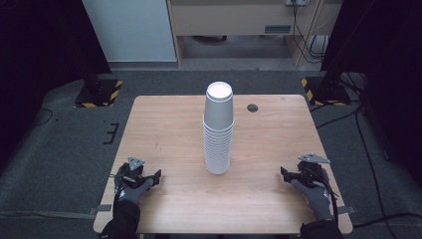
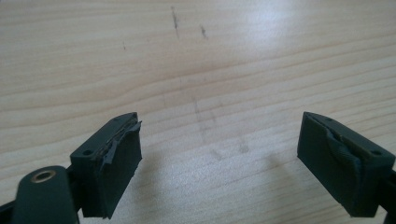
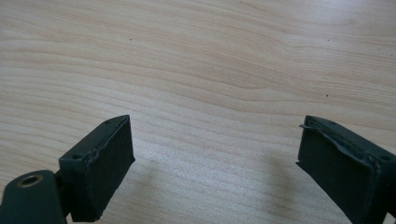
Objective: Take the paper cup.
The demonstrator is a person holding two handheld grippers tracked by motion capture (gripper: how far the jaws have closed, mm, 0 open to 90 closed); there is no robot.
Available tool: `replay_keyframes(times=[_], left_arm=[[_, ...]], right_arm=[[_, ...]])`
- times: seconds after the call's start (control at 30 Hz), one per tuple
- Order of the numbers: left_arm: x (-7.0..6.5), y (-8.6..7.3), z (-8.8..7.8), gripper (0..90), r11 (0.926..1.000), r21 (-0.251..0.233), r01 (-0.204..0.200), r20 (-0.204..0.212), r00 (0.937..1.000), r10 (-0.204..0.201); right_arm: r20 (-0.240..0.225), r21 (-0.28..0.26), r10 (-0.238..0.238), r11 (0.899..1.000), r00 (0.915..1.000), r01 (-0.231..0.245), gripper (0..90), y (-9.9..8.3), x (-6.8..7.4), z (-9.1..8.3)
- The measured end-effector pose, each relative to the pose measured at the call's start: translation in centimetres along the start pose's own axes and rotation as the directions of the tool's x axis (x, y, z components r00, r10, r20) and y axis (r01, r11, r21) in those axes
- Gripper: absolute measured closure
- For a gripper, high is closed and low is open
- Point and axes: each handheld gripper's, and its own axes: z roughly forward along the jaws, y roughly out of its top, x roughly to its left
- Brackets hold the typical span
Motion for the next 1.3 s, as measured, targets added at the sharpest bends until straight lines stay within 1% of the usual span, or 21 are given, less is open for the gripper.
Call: replay_keyframes(times=[0.1, 0.17, 0.33, 0.43, 0.47, 0.5, 0.6, 0.7, 0.8, 0.87, 0.93, 0.97, 1.0, 1.2, 1.3], left_arm=[[-0.2, 0.1, -0.3, 13.0, 0.9996, -0.026, 0.005, 0.008, 1.0, -0.004], [-0.3, 0.2, -0.5, 13.1, 0.9995, -0.033, 0.001, 0.014, 0.9999, -0.001], [-0.4, 0.4, -1.1, 14.0, 0.9984, -0.056, 0.002, 0.021, 0.9998, -0.001], [-0.5, 0.5, -1.5, 14.2, 0.997, -0.077, -0.005, 0.029, 0.9996, 0.007], [-0.6, 0.6, -1.7, 14.4, 0.9964, -0.084, -0.009, 0.032, 0.9994, 0.012], [-0.6, 0.6, -1.7, 14.4, 0.9964, -0.084, -0.009, 0.032, 0.9994, 0.012], [-0.6, 0.6, -2.0, 14.4, 0.9946, -0.103, -0.008, 0.034, 0.9994, 0.012], [-0.7, 0.8, -2.3, 14.5, 0.9929, -0.119, -0.004, 0.038, 0.9992, 0.009], [-0.8, 0.8, -2.4, 14.5, 0.9926, -0.121, -0.005, 0.042, 0.9991, 0.01], [-1.0, 0.9, -2.5, 14.9, 0.9928, -0.119, -0.013, 0.046, 0.9988, 0.018], [-1.1, 1.0, -2.5, 15.1, 0.9917, -0.127, -0.017, 0.051, 0.9984, 0.024], [-1.2, 1.0, -2.6, 15.2, 0.9905, -0.135, -0.026, 0.053, 0.998, 0.034], [-1.3, 1.1, -2.7, 15.4, 0.9902, -0.136, -0.03, 0.054, 0.9978, 0.038], [-1.7, 1.2, -2.9, 15.6, 0.9883, -0.147, -0.042, 0.068, 0.9963, 0.053], [-1.8, 1.3, -3.0, 15.5, 0.9868, -0.158, -0.035, 0.072, 0.9963, 0.047]], right_arm=[[-0.004, -0.009, 0.002, 1.0, 1.0, -0.002, 10.8, 0.1, 0.1, -0.2], [-0.012, -0.019, 0.0, 1.0, 0.9999, 0.0, 10.8, 0.2, 0.1, -0.4], [-0.009, -0.043, -0.014, 0.999, 0.9999, 0.013, 10.9, 0.5, 0.5, -0.8], [-0.013, -0.053, -0.011, 0.999, 0.9999, 0.01, 11.0, 0.7, 0.8, -1.2], [-0.017, -0.07, -0.017, 0.997, 0.9997, 0.016, 11.0, 0.9, 0.9, -1.4], [-0.017, -0.07, -0.017, 0.997, 0.9997, 0.016, 11.0, 0.9, 0.9, -1.4], [-0.021, -0.089, -0.016, 0.996, 0.9996, 0.014, 11.3, 1.1, 1.1, -1.8], [-0.033, -0.102, -0.003, 0.995, 0.9994, -0.001, 11.3, 1.3, 1.0, -2.2], [-0.043, -0.126, 0.004, 0.992, 0.9991, -0.009, 11.6, 1.6, 1.0, -2.6], [-0.051, -0.145, 0.012, 0.989, 0.9986, -0.019, 11.9, 1.8, 1.0, -3.0], [-0.061, -0.163, 0.011, 0.986, 0.9981, -0.021, 12.3, 2.1, 1.0, -3.4], [-0.062, -0.165, 0.013, 0.986, 0.998, -0.023, 12.5, 2.1, 1.1, -3.5], [-0.071, -0.177, 0.003, 0.984, 0.9974, -0.016, 12.6, 2.3, 1.1, -3.8], [-0.101, -0.221, -0.01, 0.975, 0.9948, -0.012, 12.9, 3.2, 1.8, -4.7], [-0.113, -0.234, -0.018, 0.972, 0.9934, -0.009, 13.0, 3.4, 2.2, -5.1]])
